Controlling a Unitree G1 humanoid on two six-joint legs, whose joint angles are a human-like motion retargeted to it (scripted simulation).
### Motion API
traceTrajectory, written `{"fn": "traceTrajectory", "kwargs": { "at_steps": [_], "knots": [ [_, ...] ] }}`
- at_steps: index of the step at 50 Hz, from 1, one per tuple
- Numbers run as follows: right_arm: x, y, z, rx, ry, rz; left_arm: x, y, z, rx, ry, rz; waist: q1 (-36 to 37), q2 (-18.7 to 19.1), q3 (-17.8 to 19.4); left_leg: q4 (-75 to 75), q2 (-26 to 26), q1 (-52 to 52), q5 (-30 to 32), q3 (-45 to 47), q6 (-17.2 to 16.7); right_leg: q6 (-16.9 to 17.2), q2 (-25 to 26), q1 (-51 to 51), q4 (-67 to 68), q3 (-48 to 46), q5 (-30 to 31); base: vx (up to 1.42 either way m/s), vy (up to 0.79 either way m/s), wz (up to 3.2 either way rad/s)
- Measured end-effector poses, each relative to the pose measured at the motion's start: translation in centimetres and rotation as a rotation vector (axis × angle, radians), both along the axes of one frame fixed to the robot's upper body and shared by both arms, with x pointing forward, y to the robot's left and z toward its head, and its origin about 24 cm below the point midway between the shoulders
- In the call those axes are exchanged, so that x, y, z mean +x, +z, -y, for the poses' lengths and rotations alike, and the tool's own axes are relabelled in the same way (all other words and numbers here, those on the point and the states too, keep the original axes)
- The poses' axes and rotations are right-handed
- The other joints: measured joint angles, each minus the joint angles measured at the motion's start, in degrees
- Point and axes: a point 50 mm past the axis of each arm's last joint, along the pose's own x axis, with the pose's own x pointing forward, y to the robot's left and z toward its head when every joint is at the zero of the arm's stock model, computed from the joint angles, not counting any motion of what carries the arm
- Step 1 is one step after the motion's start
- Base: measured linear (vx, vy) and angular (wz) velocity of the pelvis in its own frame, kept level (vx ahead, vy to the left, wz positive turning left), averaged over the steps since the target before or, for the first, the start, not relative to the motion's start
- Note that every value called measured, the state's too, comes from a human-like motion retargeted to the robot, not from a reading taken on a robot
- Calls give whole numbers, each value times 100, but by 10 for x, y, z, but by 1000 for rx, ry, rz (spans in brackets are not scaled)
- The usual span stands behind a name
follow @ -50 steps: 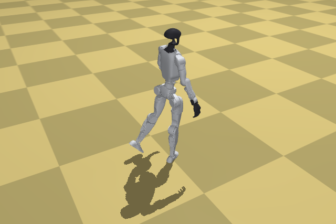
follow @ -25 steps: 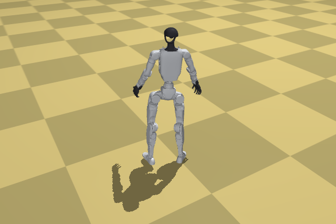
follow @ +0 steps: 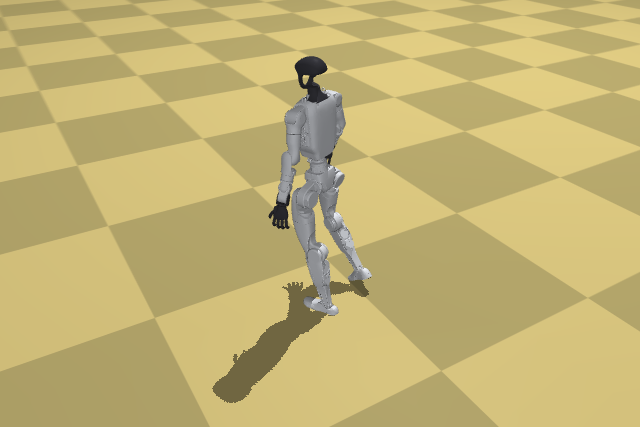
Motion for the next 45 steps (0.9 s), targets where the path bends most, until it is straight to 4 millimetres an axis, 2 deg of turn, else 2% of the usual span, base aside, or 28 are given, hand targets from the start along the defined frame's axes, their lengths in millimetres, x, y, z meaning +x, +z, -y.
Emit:
{"fn": "traceTrajectory", "kwargs": {
  "at_steps": [3,6,9,12,15,19,23,27,30,34,37,40,42,45],
  "knots": [
    [-9,-4,-2,-1,49,-52,21,0,3,-17,-19,63,-260,39,85,126,-11,2,-80,-417,44,-261,-305,-235,-363,-468,-232,38,5,126],
    [-19,-8,1,-14,61,-99,48,3,6,-29,-52,150,-446,24,176,208,-79,43,-142,-725,29,-298,-563,-391,-1230,-865,-366,38,-2,99],
    [-30,-10,7,-37,48,-138,76,8,9,-39,-98,251,-592,-72,283,246,-231,178,-182,-968,-10,-27,-685,-441,-2588,-884,-165,39,-11,81],
    [-39,-12,13,-69,27,-157,102,16,12,-41,-148,362,-744,-184,465,247,-370,480,-219,-1192,-71,449,-728,-304,-4076,-560,298,43,-18,75],
    [-44,-12,17,-92,8,-161,123,26,12,-31,-191,464,-834,-201,642,201,-340,843,-228,-1345,-132,923,-673,-189,-4901,-128,664,47,-25,49],
    [-49,-13,18,-111,-10,-149,133,33,11,-32,-189,540,-783,-134,598,330,-169,1048,-11,-1454,-119,995,-427,-142,-4926,228,907,51,-33,17],
    [-52,-14,19,-143,-40,-137,127,29,15,-54,-152,527,-628,-271,491,1007,-413,932,694,-1466,179,903,-603,243,-4916,245,832,55,-30,10],
    [-57,-17,17,-151,-90,-148,104,19,20,-87,-162,430,-346,-490,318,2935,-613,-74,1245,-855,636,796,-762,498,-4806,207,365,48,-35,5],
    [-48,-16,17,-242,-115,-130,98,15,25,-96,-152,393,-43,-711,77,4522,-676,-1417,1170,-236,1021,995,-844,346,-4863,159,269,34,-31,13],
    [-24,-11,12,-256,-158,-71,88,12,26,-111,-157,368,539,-913,18,4953,-614,-2424,576,542,1138,995,-647,229,-4846,265,134,32,-30,-22],
    [-2,-4,12,-293,-153,-19,82,9,28,-105,-109,352,973,-1121,88,4001,-757,-2663,400,1338,1066,995,-694,217,-4812,352,23,36,-16,-14],
    [22,8,14,-357,-124,55,74,6,27,-76,-46,320,1372,-1199,196,2153,-1013,-2518,732,2200,786,995,-736,265,-4715,382,-145,40,2,-5],
    [36,15,14,-393,-101,112,65,3,27,-57,-45,279,1603,-1027,266,925,-1072,-2330,1053,2677,543,975,-580,434,-4593,326,-332,43,12,-10],
    [53,25,13,-419,-63,192,49,-1,28,-54,-89,220,1907,-614,385,-497,-877,-2092,1413,3390,15,753,-69,839,-4421,199,-658,43,1,-13]
  ]
}}
